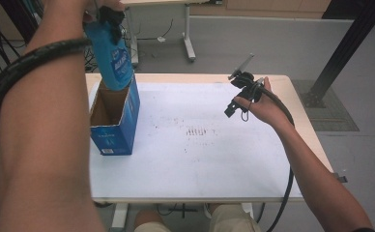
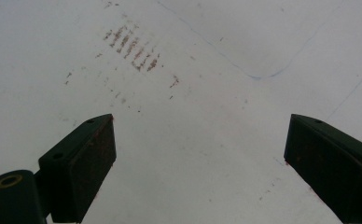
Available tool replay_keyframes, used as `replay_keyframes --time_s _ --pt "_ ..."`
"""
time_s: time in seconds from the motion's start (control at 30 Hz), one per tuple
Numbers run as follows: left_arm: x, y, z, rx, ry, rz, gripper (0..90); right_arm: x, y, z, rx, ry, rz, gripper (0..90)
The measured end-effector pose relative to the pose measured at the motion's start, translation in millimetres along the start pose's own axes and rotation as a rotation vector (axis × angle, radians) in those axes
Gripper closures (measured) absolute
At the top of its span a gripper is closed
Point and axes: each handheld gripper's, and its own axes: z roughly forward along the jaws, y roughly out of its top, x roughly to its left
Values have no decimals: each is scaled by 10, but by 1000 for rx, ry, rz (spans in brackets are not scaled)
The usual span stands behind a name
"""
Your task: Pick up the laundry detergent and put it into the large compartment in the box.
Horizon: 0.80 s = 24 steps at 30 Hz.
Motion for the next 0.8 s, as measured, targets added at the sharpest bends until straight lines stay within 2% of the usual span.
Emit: replay_keyframes --time_s 0.1,0.17,0.33,0.53,0.8 --pt "153 -33 -90 -7 1 -89 375 8 -6 -3 -3 1 -5 91" --pt "226 -69 -139 -15 3 -133 375 8 -16 -7 -3 0 -4 91" --pt "342 -132 -177 -18 14 -184 376 -26 -35 -4 -6 3 -3 91" --pt "424 -159 -137 -12 20 -214 376 -26 -20 4 0 8 -5 91" --pt "476 -174 -47 -13 17 -227 375 -45 -37 -10 -2 5 3 92"
